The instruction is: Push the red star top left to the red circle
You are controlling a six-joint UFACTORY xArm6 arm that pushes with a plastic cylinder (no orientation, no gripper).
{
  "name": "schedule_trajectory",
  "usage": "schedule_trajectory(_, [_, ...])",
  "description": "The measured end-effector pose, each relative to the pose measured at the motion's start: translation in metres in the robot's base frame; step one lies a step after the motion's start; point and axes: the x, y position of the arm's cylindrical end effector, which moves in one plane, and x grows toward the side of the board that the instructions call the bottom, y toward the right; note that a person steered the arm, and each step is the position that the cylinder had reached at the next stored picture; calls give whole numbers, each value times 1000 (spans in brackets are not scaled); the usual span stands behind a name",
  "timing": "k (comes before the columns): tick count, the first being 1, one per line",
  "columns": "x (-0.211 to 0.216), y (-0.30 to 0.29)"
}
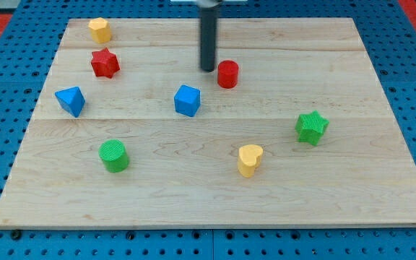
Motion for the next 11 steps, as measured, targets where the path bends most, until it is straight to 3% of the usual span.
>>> schedule_trajectory(1, [29, -116])
schedule_trajectory(2, [14, -186])
schedule_trajectory(3, [-25, -162])
schedule_trajectory(5, [-71, -2])
schedule_trajectory(6, [-23, 9])
schedule_trajectory(7, [-27, 54])
schedule_trajectory(8, [-60, 54])
schedule_trajectory(9, [-65, 54])
schedule_trajectory(11, [-45, 53])
